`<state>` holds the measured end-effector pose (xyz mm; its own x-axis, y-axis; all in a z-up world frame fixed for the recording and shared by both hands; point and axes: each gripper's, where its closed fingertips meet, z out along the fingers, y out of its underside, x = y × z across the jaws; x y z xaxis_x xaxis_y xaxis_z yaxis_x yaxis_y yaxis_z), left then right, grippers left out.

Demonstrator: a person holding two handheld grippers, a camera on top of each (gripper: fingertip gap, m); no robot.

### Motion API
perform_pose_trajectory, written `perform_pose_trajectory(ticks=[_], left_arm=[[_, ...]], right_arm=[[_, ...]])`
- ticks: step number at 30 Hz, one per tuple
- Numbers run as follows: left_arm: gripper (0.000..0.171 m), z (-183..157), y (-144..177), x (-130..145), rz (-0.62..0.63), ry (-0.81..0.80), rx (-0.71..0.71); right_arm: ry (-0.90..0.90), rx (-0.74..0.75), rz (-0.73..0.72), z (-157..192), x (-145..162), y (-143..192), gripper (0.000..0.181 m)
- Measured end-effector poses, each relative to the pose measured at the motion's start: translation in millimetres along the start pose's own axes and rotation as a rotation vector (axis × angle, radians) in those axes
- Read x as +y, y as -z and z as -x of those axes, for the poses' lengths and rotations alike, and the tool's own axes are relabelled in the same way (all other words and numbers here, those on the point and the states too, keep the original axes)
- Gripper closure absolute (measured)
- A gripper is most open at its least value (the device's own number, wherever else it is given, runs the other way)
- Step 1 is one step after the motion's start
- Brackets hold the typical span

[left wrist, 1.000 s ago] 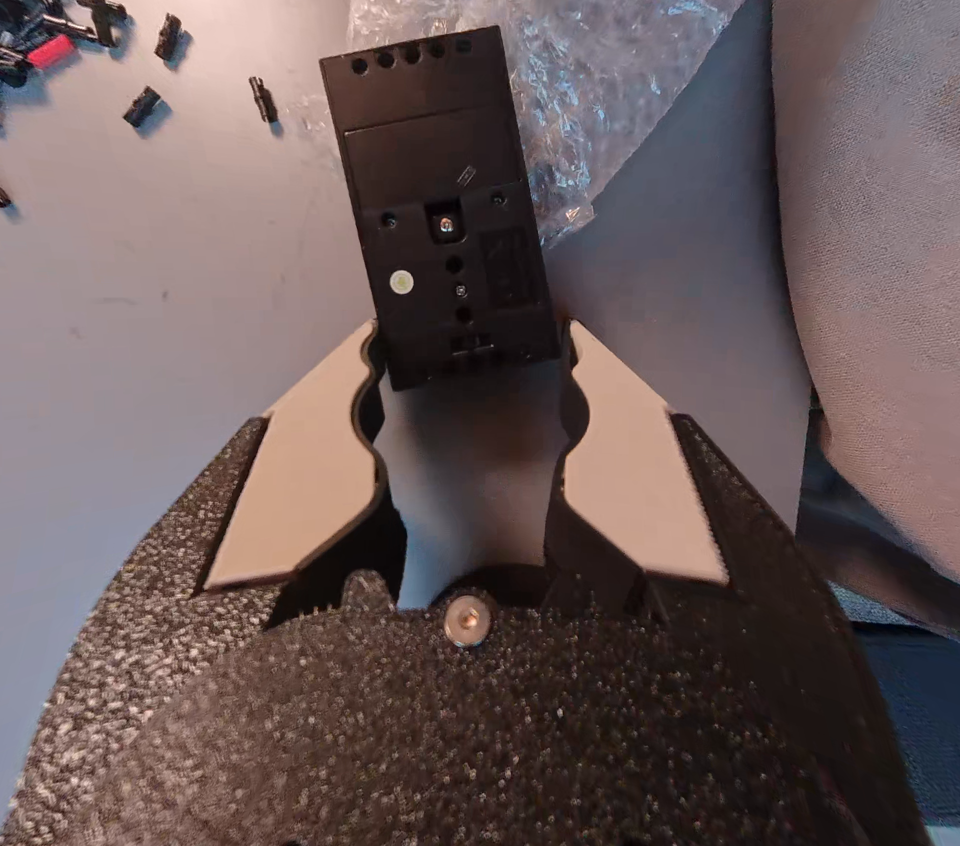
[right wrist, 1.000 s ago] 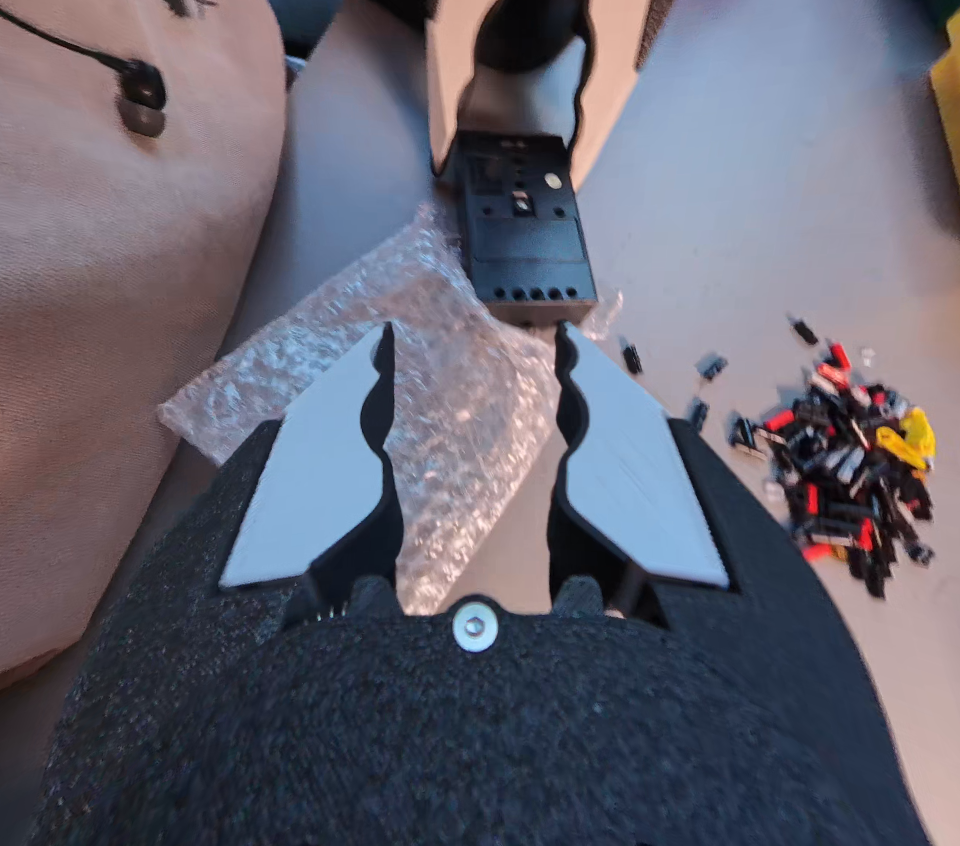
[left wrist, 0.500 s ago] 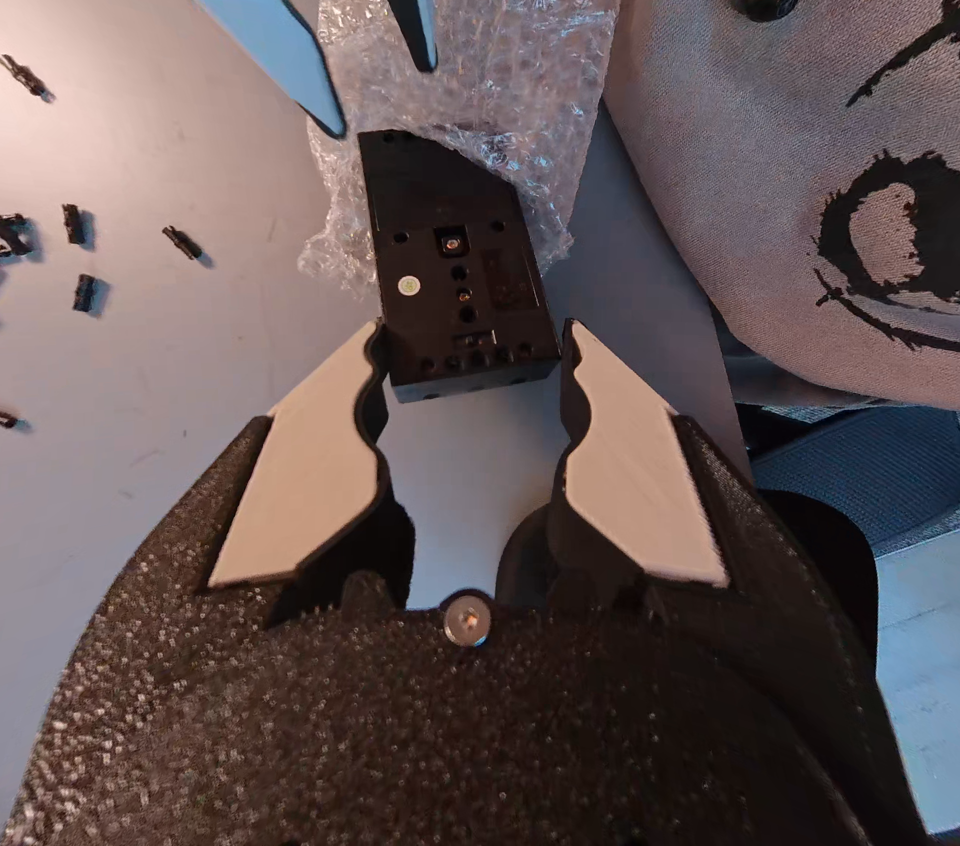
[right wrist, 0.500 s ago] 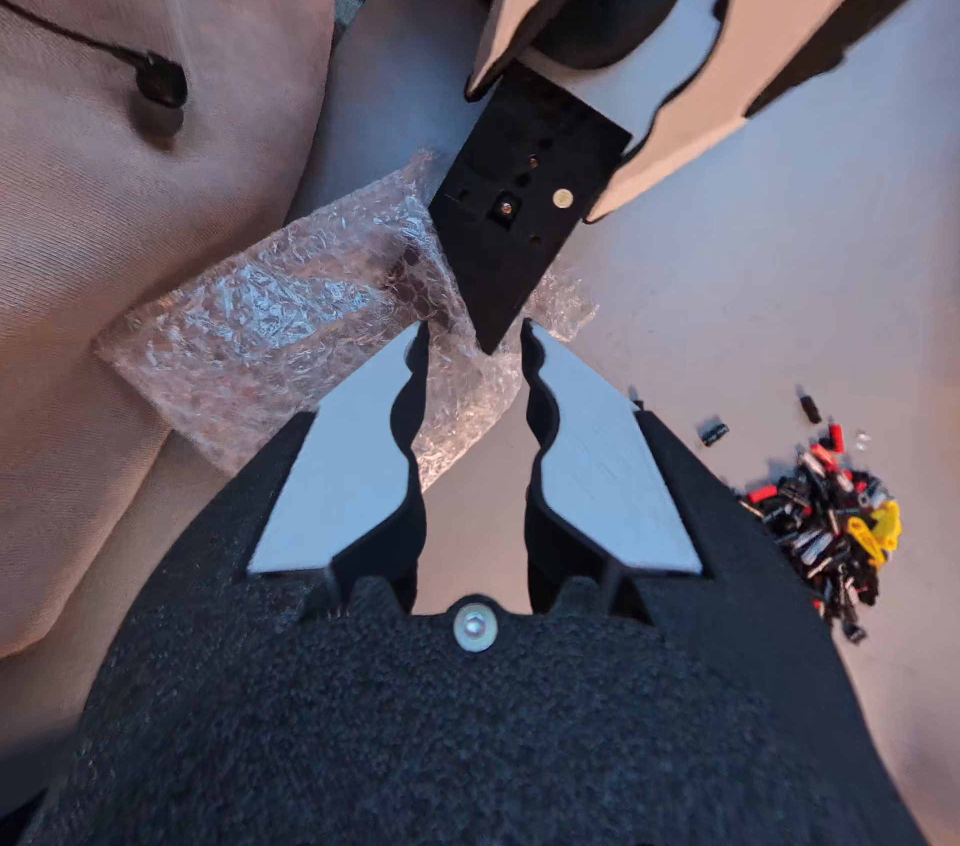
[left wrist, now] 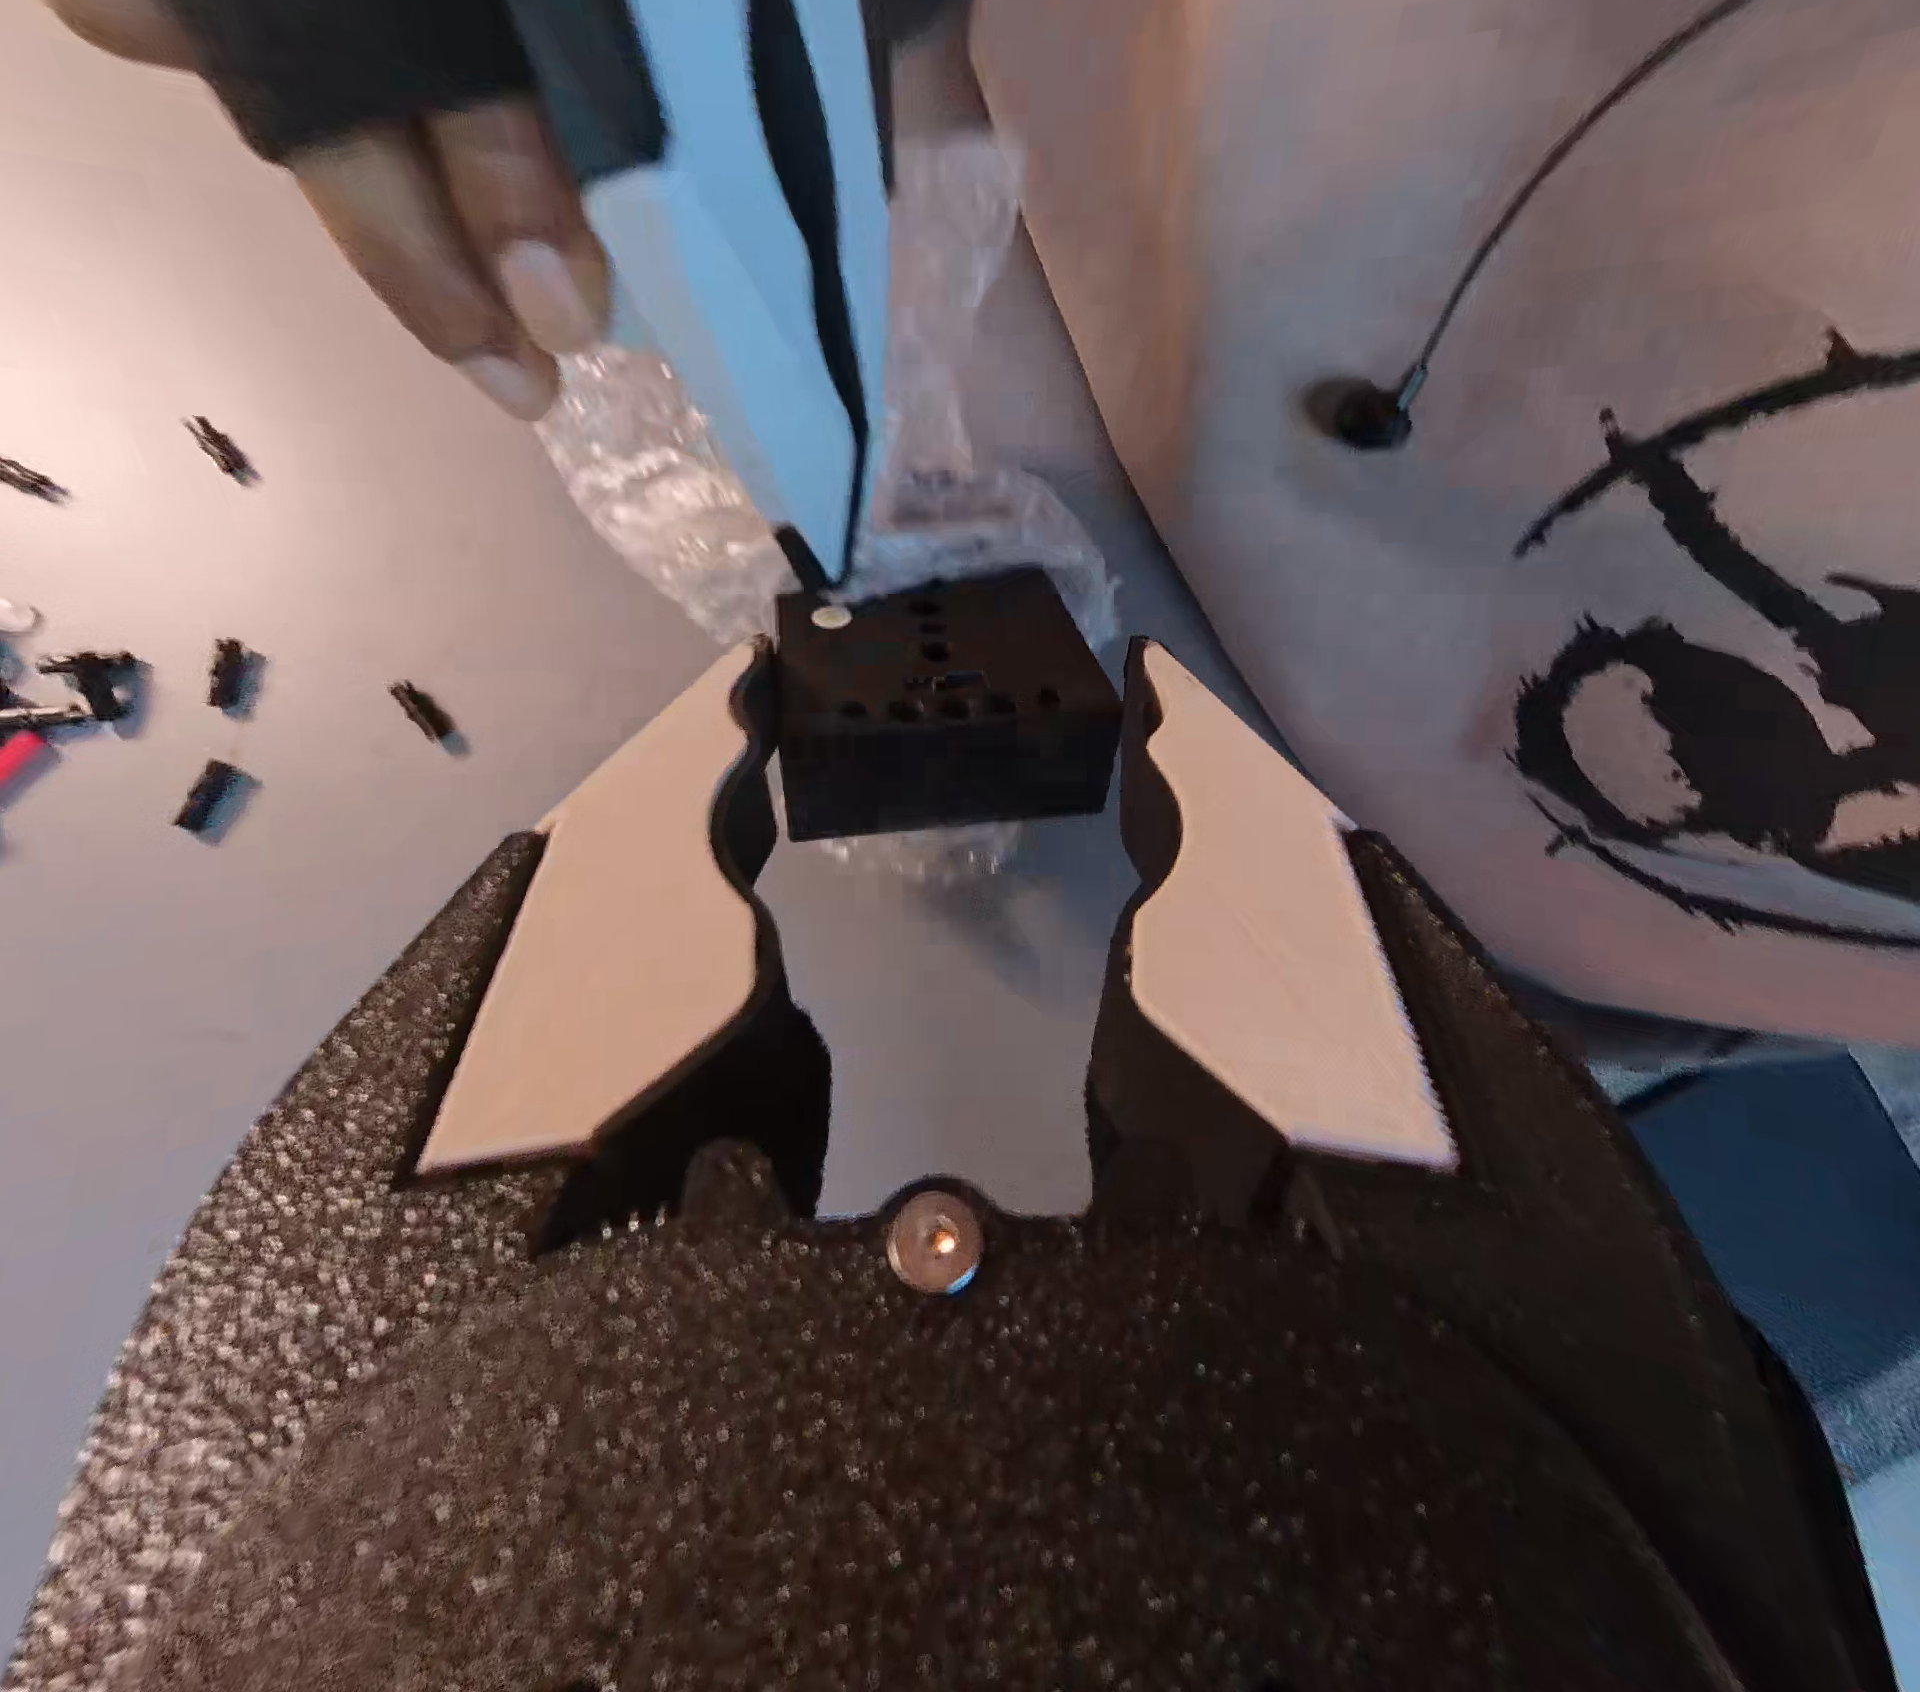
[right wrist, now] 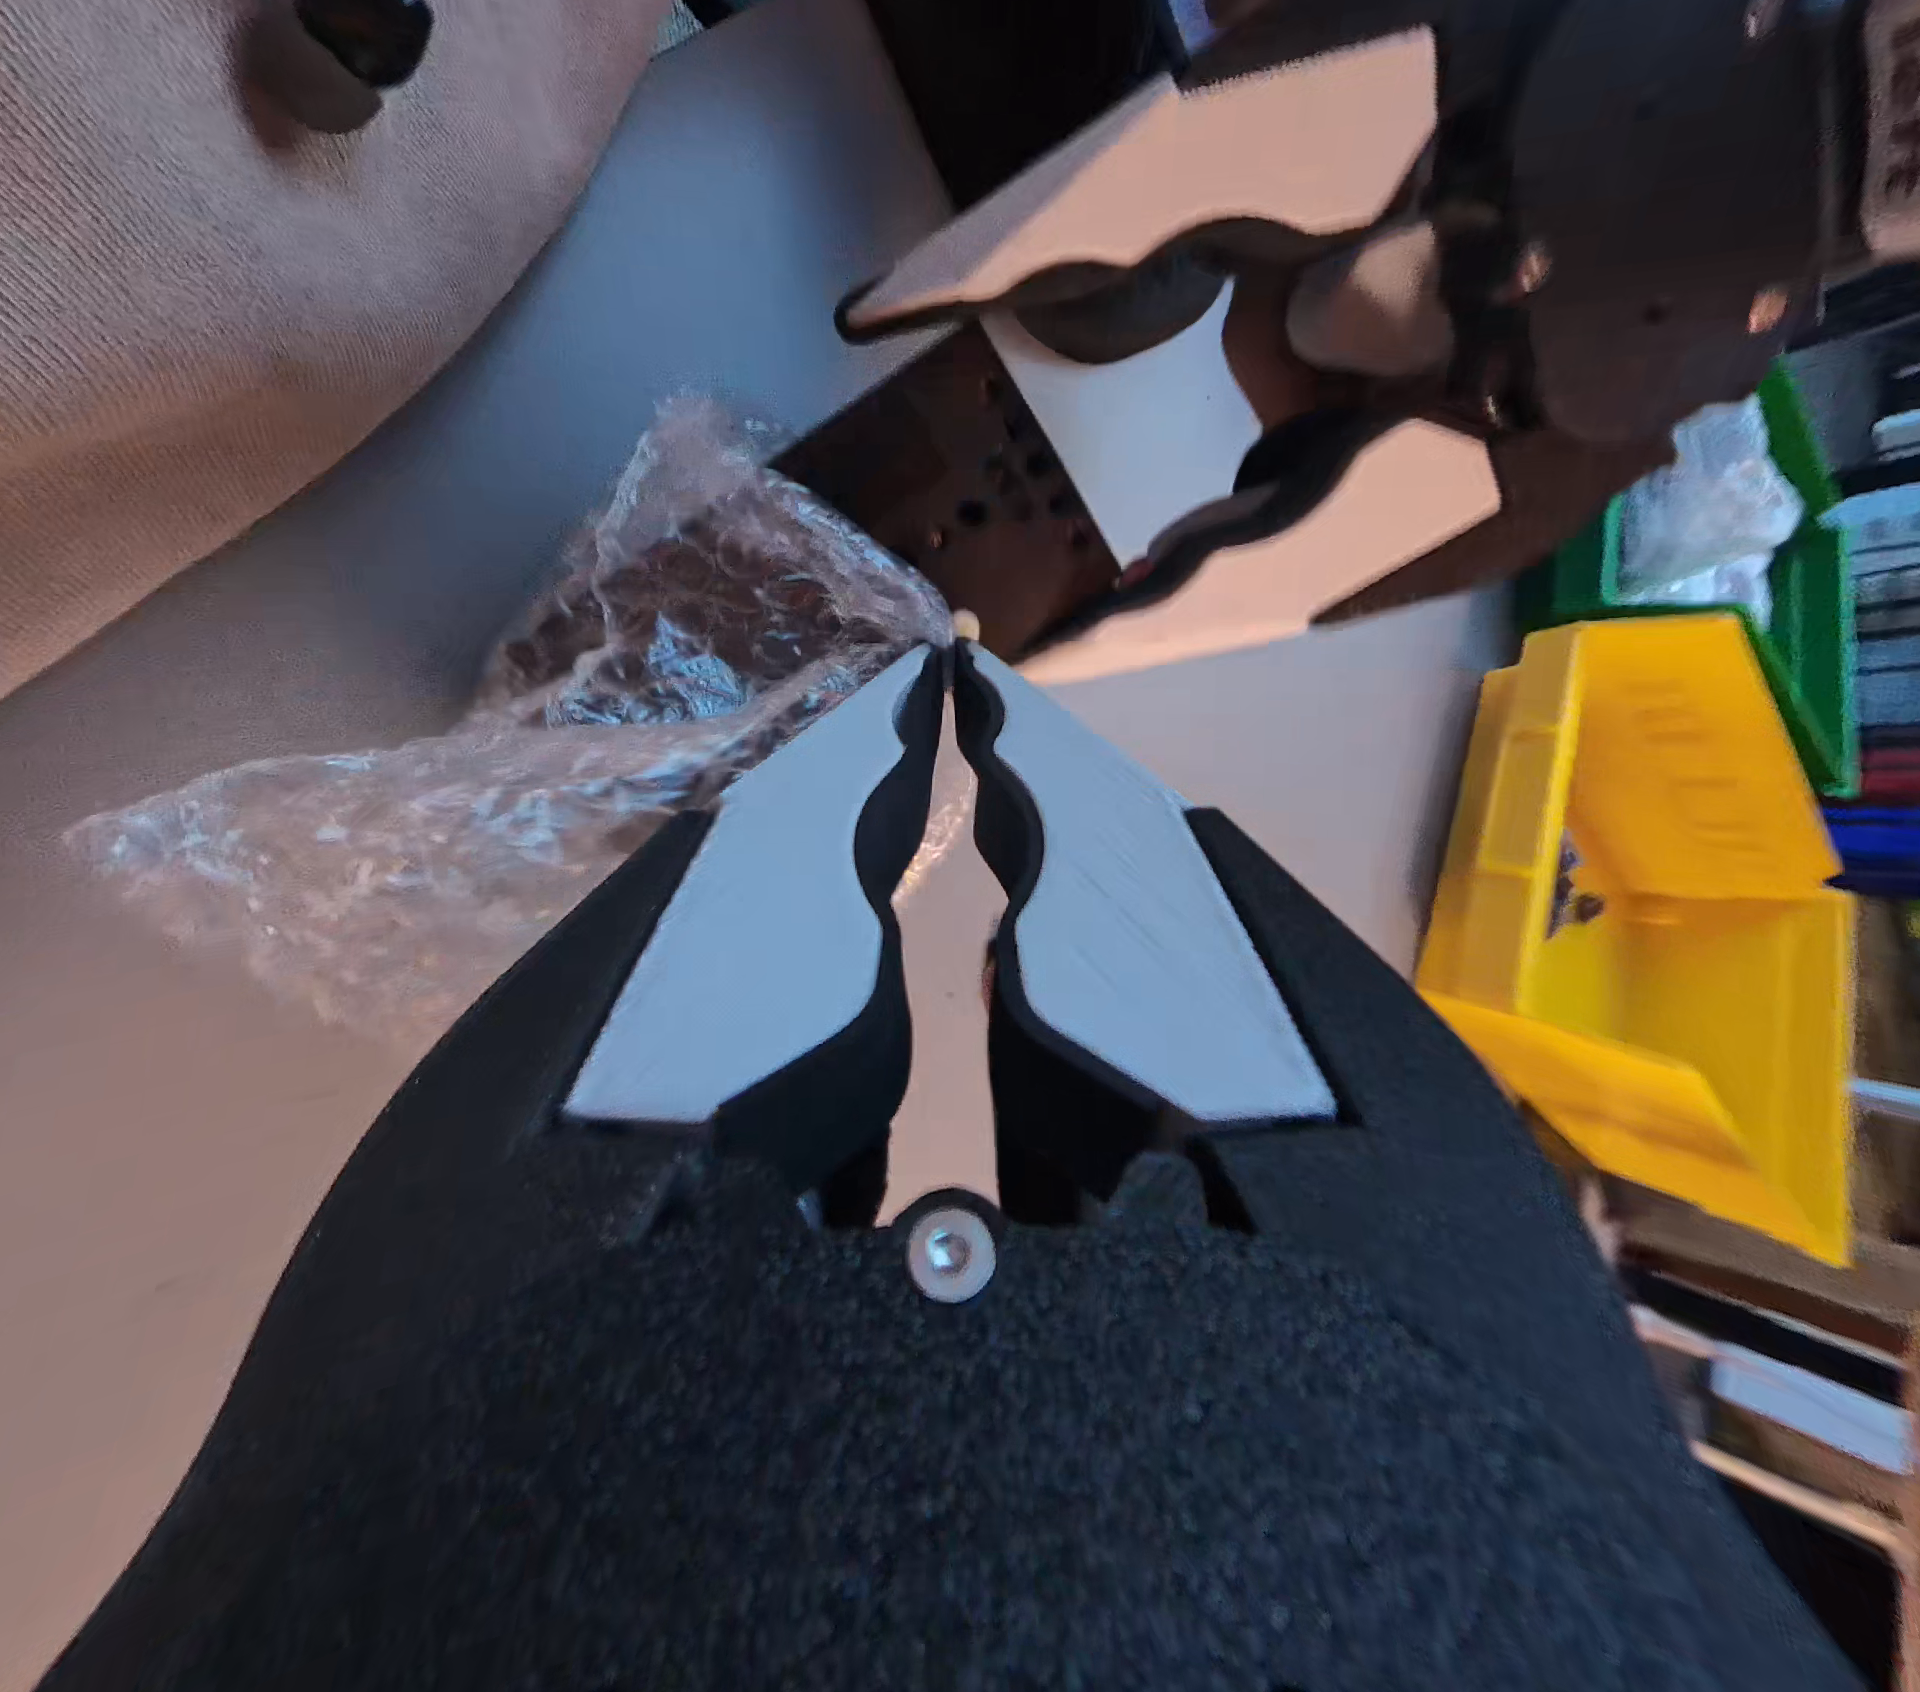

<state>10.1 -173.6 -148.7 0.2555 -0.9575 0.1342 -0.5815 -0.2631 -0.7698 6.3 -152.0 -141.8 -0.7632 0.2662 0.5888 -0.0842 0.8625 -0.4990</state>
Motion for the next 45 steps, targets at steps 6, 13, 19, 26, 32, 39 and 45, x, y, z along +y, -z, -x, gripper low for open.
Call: perform_pose_trajectory(ticks=[6, 13, 19, 26, 32, 39, 45], left_arm=[[0.106, 17, -25, 17, 0.005, 0.063, -0.097], [0.106, 24, -53, 16, 0.058, 0.084, -0.177], [0.106, 24, -55, 6, 0.034, 0.125, -0.174], [0.106, 30, -57, -4, 0.035, 0.137, -0.212], [0.106, 34, -55, -4, 0.013, 0.182, -0.270], [0.101, 40, -23, 8, -0.181, 0.543, -0.259], [0.108, 46, -7, -28, -0.477, 0.738, -0.152]], right_arm=[[0.059, 0.104, 0.052, -2, 30, 15, 0.181], [-0.046, 0.038, 0.137, 25, 51, 18, 0.176], [-0.504, -0.104, 0.116, 11, 27, 46, 0.125], [-0.663, -0.216, 0.312, 28, 28, 23, 0.103], [-0.740, -0.293, 0.344, 46, 41, 8, 0.122], [-0.706, -0.199, 0.281, 38, 52, 28, 0.123], [-0.815, 0.028, -0.065, -7, 34, 57, 0.123]])
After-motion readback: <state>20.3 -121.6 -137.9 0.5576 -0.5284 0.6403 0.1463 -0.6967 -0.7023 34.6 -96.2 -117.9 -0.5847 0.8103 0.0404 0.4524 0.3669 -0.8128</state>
